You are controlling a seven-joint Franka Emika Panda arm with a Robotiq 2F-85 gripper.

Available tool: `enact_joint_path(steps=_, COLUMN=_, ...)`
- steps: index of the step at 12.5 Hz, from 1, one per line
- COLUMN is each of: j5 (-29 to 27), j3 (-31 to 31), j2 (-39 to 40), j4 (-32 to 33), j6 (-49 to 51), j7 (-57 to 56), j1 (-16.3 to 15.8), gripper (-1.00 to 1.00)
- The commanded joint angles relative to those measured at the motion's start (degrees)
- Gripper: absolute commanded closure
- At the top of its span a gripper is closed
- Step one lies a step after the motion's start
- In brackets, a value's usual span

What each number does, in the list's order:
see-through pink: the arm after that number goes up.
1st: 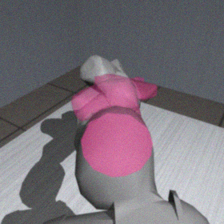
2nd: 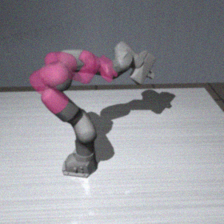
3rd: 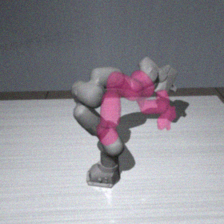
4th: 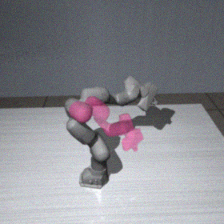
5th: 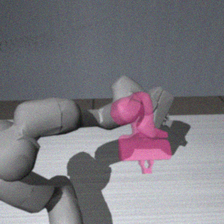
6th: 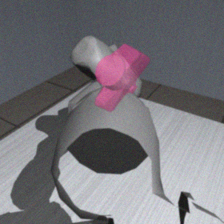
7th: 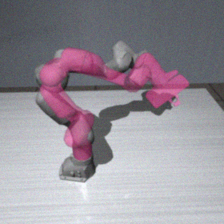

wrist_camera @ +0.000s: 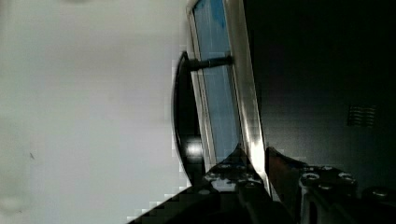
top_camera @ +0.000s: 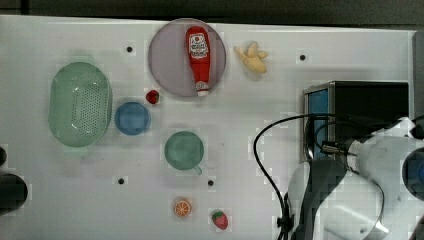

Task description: Flap open oven.

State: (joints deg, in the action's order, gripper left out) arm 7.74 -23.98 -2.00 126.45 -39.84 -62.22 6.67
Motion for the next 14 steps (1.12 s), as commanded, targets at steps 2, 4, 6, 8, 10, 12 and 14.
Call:
enact_joint_path(steps=2, j5=-0.71, j3=-0.19, j2=4.61, j4=0.63, j6=-4.84, j7=-5.36, j1=-0.72, gripper=0.65)
enact_joint_path(steps=4, j5=-0.8, j3=0.07, j2=6.45, j4=0.94, j6=-6.95, j7=-5.38, j1=-0.74, gripper=0.65)
enact_joint_path(steps=6, j5=-0.89, j3=0.39, j2=7.68, j4=1.1, j6=-7.54, j7=-5.33, j1=-0.75, gripper=0.65)
enact_joint_path(steps=8, j5=-0.92, j3=0.51, j2=8.43, j4=1.46, j6=-7.53, j7=-4.91, j1=-0.81, gripper=0.65)
enact_joint_path(steps=10, j5=-0.91, j3=0.95, j2=9.11, j4=1.77, j6=-7.63, j7=-4.86, j1=-0.85, gripper=0.65)
enact_joint_path(steps=12, j5=-0.56, j3=1.35, j2=9.91, j4=1.9, j6=-8.86, j7=-3.8, j1=-1.03, gripper=0.65)
enact_joint_path(steps=14, j5=1.21, j3=2.26, j2=10.03, j4=2.43, j6=-9.08, j7=-1.18, j1=-1.67, gripper=0.65)
